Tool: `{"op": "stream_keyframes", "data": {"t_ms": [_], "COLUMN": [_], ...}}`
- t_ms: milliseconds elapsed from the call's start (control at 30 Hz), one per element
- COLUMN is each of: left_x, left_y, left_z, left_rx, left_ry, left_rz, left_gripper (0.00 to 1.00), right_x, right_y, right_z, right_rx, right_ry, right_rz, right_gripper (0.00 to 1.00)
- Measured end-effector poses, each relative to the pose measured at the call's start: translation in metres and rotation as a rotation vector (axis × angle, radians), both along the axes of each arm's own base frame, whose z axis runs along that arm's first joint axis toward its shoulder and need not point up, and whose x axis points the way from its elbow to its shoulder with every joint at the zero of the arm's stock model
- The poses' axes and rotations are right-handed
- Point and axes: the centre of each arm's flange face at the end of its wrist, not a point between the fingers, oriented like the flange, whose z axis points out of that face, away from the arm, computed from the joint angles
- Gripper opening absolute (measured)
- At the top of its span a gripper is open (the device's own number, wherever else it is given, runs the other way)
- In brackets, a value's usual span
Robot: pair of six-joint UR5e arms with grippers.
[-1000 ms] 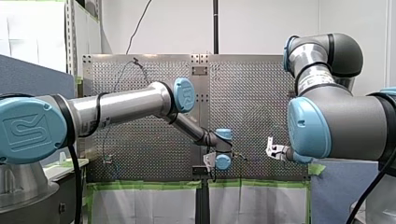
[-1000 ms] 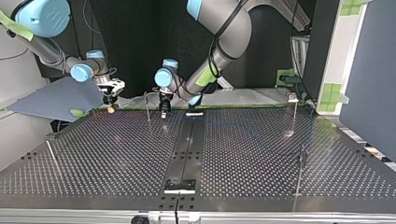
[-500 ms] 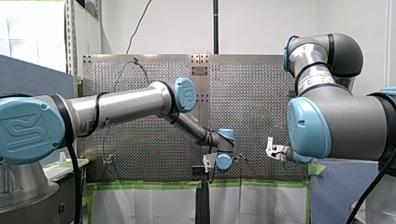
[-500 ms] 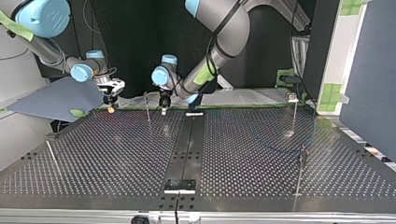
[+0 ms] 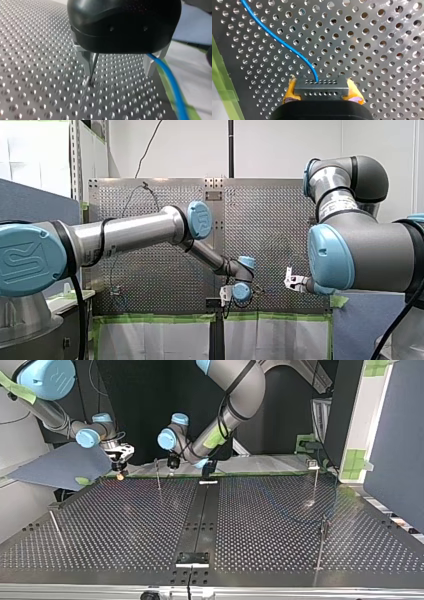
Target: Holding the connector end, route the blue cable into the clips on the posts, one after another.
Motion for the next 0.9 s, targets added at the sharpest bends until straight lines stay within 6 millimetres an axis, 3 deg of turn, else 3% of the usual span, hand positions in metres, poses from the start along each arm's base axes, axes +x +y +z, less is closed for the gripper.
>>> {"op": "stream_keyframes", "data": {"t_ms": [200,567,900], "left_x": [-0.015,-0.051,-0.067], "left_y": [-0.012,-0.022,-0.041], "left_z": [0.018,0.01,0.038], "left_rx": [-0.008,0.047,0.029], "left_ry": [0.042,0.102,0.071], "left_rz": [-0.044,-0.079,-0.093], "left_gripper": [1.0,1.0,1.0], "right_x": [0.0,0.0,0.0], "right_y": [0.001,0.002,0.003], "right_z": [-0.001,-0.002,-0.004], "right_rx": [0.009,0.012,0.014], "right_ry": [0.0,0.0,0.0], "right_rz": [0.006,0.008,0.008], "right_gripper": [0.0,0.0,0.0]}}
